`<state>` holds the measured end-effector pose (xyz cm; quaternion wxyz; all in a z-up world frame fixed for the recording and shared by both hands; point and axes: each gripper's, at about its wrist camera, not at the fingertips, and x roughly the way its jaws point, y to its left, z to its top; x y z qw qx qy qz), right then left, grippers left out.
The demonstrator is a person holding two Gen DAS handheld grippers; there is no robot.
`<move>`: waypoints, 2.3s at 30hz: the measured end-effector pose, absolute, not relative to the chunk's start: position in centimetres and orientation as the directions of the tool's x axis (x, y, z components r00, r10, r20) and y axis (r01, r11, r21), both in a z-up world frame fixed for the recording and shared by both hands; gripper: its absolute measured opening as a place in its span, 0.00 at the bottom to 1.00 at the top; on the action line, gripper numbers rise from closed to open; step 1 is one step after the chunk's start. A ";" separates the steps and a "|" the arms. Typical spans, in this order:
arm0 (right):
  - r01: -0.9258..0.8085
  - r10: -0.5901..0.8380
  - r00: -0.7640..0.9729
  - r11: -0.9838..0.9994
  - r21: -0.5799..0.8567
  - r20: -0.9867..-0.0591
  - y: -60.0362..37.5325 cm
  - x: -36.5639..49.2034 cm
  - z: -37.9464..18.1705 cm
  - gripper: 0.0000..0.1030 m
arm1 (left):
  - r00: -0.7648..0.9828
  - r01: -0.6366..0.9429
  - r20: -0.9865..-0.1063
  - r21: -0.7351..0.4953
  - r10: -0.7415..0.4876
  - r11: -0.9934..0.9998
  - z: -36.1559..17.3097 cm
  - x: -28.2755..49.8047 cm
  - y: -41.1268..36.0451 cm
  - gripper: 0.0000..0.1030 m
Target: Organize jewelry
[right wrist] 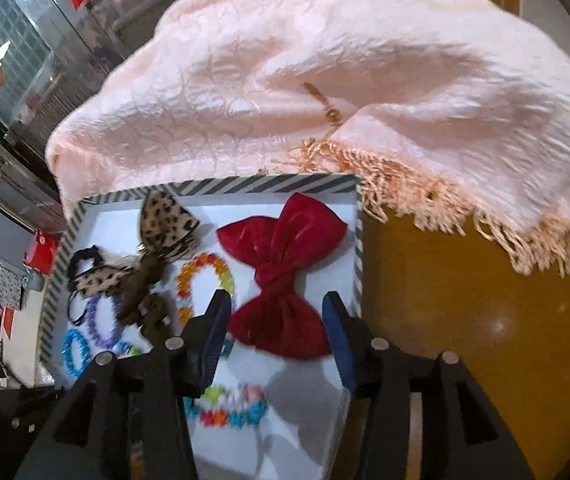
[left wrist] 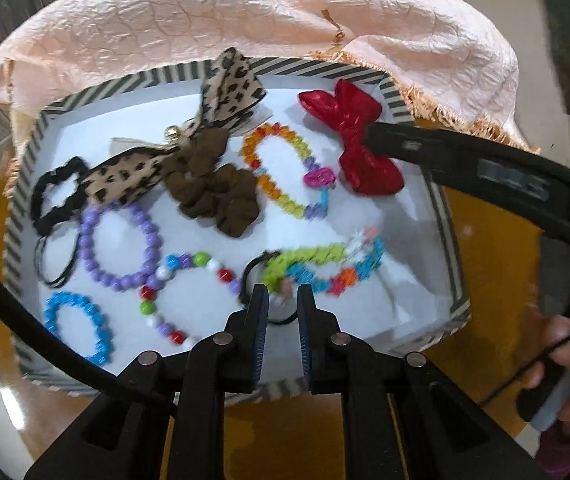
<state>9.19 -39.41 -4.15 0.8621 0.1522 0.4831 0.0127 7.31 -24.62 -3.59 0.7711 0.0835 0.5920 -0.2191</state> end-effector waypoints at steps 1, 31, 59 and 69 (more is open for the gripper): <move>0.128 0.162 0.545 0.954 0.272 -0.823 -39.3 8.2 -3.7 0.51 | 0.211 0.436 -0.949 -0.121 -0.232 0.892 -3.5 7.0 -24.3 0.13; 0.072 0.125 0.663 0.971 0.229 -0.738 -29.3 -2.0 1.9 0.72 | 0.499 0.324 -0.845 -0.023 -0.192 0.946 4.7 0.7 -12.4 0.13; 0.039 0.147 0.671 0.972 0.233 -0.727 -25.5 -2.9 2.0 0.73 | 0.541 0.291 -0.818 -0.036 -0.196 0.956 6.2 -0.4 -8.4 0.13; 0.038 0.149 0.665 0.972 0.231 -0.732 -25.3 -2.7 1.9 0.73 | 0.541 0.290 -0.818 -0.036 -0.195 0.956 6.3 -0.4 -8.4 0.13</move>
